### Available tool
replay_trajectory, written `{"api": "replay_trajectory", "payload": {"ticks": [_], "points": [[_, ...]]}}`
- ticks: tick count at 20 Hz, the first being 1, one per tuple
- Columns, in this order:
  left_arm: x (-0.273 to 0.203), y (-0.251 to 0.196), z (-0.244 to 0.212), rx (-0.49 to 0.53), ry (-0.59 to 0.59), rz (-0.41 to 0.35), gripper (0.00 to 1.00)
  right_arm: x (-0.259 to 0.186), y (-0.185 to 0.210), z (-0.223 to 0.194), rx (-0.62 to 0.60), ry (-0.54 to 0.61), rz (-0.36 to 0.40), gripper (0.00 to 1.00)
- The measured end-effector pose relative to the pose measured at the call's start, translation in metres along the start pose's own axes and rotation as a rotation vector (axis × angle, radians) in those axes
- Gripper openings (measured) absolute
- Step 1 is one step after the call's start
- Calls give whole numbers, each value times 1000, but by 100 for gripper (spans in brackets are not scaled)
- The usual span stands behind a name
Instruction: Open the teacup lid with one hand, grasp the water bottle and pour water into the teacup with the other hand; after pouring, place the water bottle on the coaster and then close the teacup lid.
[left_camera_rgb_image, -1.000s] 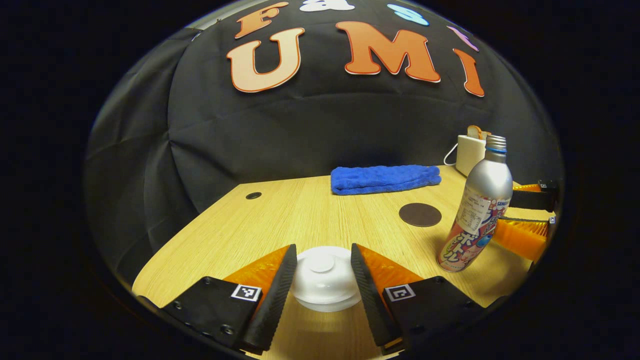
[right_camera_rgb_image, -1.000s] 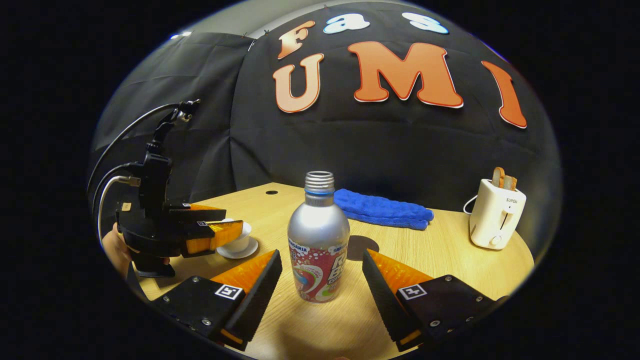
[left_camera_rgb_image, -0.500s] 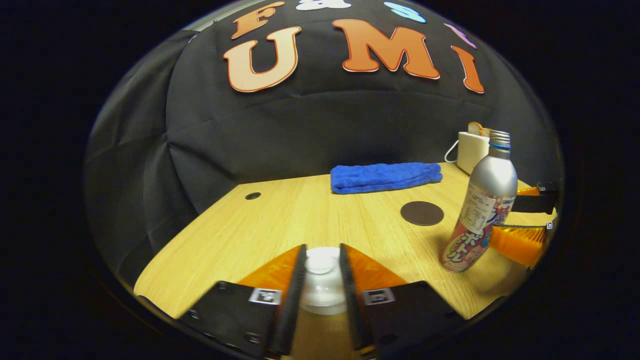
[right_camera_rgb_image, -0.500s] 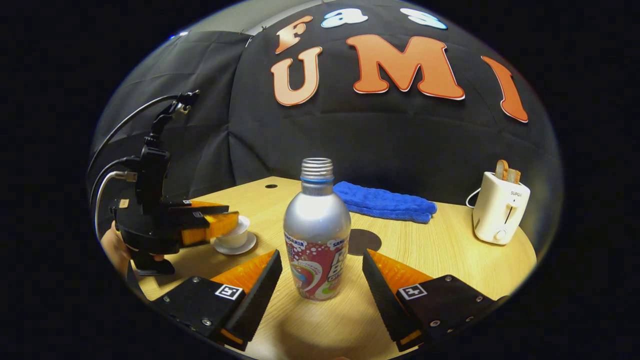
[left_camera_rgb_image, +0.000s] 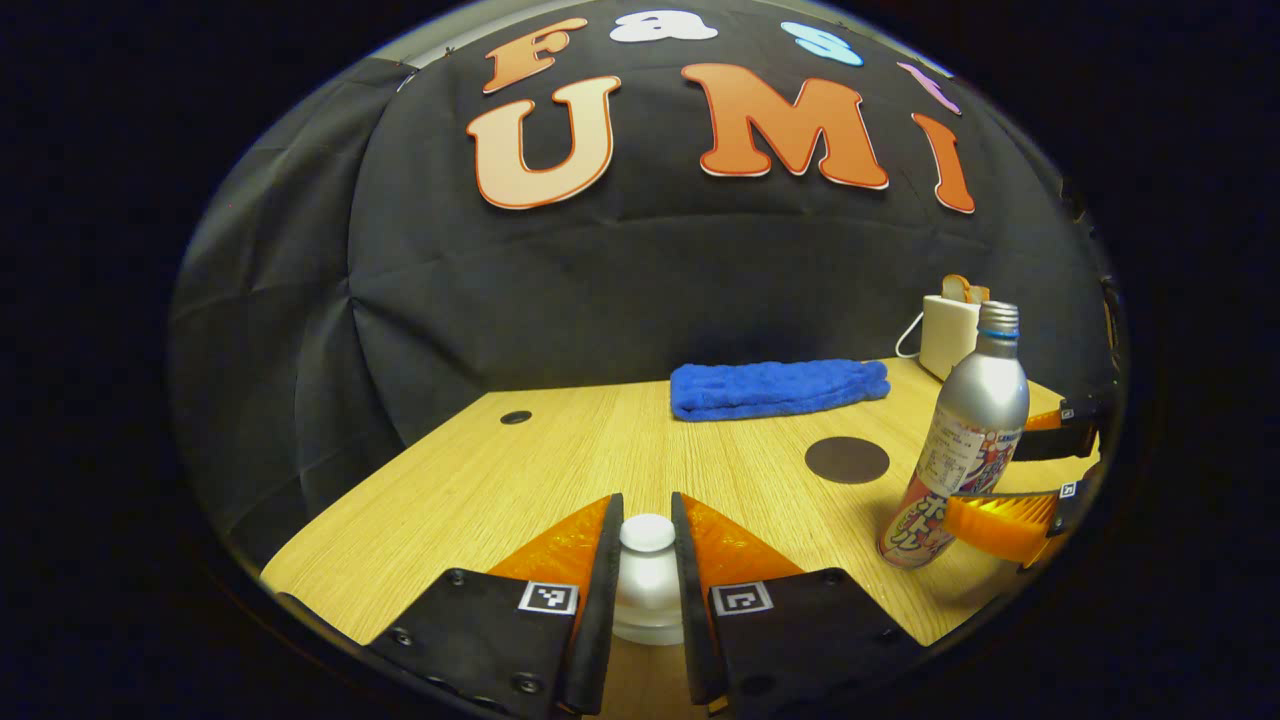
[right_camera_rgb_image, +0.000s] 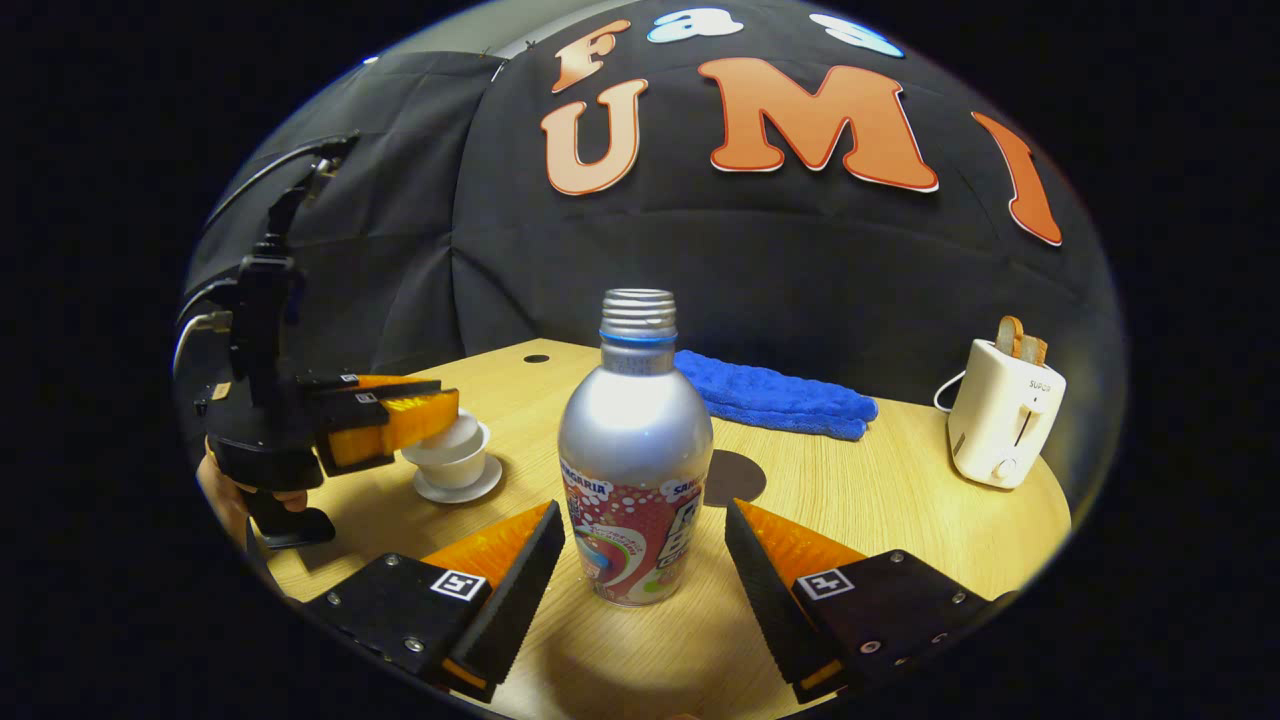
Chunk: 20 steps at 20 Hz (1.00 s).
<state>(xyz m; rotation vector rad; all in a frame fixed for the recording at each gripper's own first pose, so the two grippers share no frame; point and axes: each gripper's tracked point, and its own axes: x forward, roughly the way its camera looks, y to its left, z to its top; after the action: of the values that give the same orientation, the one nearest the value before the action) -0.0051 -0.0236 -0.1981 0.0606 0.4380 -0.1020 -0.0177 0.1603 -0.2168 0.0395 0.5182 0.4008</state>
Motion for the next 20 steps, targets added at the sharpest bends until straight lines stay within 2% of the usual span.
{"api": "replay_trajectory", "payload": {"ticks": [1,2,5,7,10,12,13,14,15,18,19,20], "points": [[-2,3,3,0,-11,9,31,2,0,-3,4,10,-1,97],[-3,5,5,-4,-19,19,35,4,2,-5,8,20,4,95],[-7,11,8,-13,-33,29,34,11,7,-16,29,63,17,91],[-9,15,10,-20,-44,39,34,9,7,-14,29,68,12,80],[-17,23,11,-30,-54,54,31,10,5,-12,2,71,-2,77],[-22,30,12,-33,-61,63,35,10,4,-10,-22,72,-10,76],[-24,34,13,-33,-64,71,35,9,2,-7,-41,67,-16,76],[-24,39,12,-34,-66,77,34,9,0,-3,-72,62,-22,72],[-24,42,13,-37,-71,85,34,9,-1,1,-112,54,-31,76],[-27,49,15,-51,-73,92,34,9,-4,8,-234,75,-50,76],[-27,53,18,-56,-81,97,31,9,-4,11,-274,73,-59,76],[-29,55,19,-57,-85,97,34,9,-6,14,-318,70,-71,76]]}}
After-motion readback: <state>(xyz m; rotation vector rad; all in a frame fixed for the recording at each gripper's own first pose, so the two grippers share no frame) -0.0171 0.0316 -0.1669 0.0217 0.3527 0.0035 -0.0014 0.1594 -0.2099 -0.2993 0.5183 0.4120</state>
